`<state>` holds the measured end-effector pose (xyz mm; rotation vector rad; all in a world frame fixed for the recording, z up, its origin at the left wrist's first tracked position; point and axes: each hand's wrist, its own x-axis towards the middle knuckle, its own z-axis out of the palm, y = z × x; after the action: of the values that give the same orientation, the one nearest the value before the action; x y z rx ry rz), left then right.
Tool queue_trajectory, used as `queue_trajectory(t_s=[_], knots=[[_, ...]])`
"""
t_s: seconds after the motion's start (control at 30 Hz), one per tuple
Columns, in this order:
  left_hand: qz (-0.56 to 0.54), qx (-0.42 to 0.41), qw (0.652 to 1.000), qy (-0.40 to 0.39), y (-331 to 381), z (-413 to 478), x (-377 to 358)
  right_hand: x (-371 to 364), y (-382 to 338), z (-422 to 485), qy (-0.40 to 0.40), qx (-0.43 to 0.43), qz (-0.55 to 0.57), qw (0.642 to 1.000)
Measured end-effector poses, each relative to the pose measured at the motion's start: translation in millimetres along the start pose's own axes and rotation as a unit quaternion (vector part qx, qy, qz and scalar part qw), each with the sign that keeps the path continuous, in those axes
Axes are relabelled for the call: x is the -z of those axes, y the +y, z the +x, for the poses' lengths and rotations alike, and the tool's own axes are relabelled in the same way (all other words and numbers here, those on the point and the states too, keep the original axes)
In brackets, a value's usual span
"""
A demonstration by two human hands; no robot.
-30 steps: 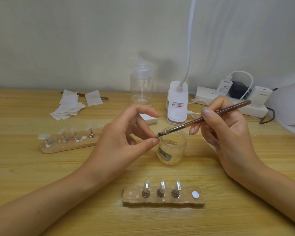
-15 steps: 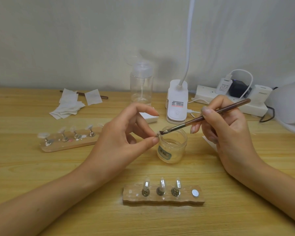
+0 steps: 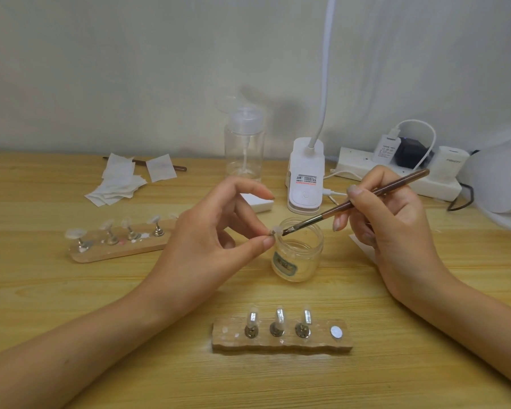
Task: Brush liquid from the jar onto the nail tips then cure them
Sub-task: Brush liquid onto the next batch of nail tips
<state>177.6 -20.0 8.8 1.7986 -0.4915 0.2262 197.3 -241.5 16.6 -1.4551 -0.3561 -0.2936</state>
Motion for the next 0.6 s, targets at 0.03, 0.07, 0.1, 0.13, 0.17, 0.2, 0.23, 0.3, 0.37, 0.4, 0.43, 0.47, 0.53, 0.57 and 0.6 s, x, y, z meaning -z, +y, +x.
queue_trajectory(t_s=[0.03, 0.07, 0.1, 0.13, 0.17, 0.2, 0.23, 0.3, 0.37, 0.4, 0.43, 0.47, 0.53, 0.57, 0.6], knots=[[-0.001, 0.000, 1.000, -0.001, -0.1, -0.1, 0.1, 0.4, -0.1, 0.2, 0.004, 0.001, 0.006, 1.000], [-0.002, -0.002, 1.000, -0.001, -0.2, 0.0, 0.1, 0.3, -0.4, 0.4, 0.004, 0.004, 0.017, 1.000], [-0.001, -0.003, 1.000, -0.002, -0.4, 0.0, 0.3, 0.2, -1.1, 0.4, -0.001, 0.009, 0.028, 1.000], [-0.001, -0.005, 1.000, -0.003, -0.5, 0.0, 0.5, 0.0, -1.6, 0.3, -0.011, 0.012, 0.035, 0.999], [0.000, -0.006, 1.000, -0.004, -0.5, 0.1, 0.6, -0.6, -1.9, 0.2, -0.024, 0.014, 0.036, 0.999], [0.002, -0.007, 1.000, -0.004, -0.7, 0.3, 0.7, -1.4, -2.2, -0.1, -0.036, 0.012, 0.033, 0.999], [0.004, -0.009, 1.000, -0.005, -0.9, 0.3, 0.8, -2.1, -2.3, -0.6, -0.042, 0.008, 0.026, 0.999], [0.004, -0.010, 1.000, -0.006, -0.8, 0.5, 1.1, -1.9, -1.3, -0.5, -0.027, -0.006, 0.014, 1.000], [0.001, -0.011, 1.000, -0.007, -0.9, 0.4, 1.3, -0.3, -0.3, 0.9, 0.004, -0.024, 0.002, 1.000], [-0.001, -0.010, 1.000, -0.008, -1.0, 0.4, 1.3, 0.3, -0.1, 1.6, 0.013, -0.029, 0.002, 0.999], [-0.003, -0.010, 1.000, -0.009, -1.1, 0.4, 1.3, 0.7, -0.1, 2.0, 0.017, -0.031, 0.009, 0.999], [-0.003, -0.012, 1.000, -0.010, -1.0, 0.5, 1.2, 0.6, -0.4, 2.1, 0.015, -0.027, 0.022, 0.999], [-0.006, -0.016, 1.000, -0.010, -0.5, 0.6, 0.7, 0.1, -1.1, 1.5, -0.010, -0.015, 0.040, 0.999], [-0.007, -0.017, 1.000, -0.009, -0.1, 0.5, 0.7, -0.8, -1.4, 1.1, -0.027, -0.011, 0.042, 0.999], [-0.007, -0.018, 1.000, -0.008, 0.3, 0.5, 0.5, -1.9, -1.6, 0.7, -0.039, -0.010, 0.039, 0.998]])
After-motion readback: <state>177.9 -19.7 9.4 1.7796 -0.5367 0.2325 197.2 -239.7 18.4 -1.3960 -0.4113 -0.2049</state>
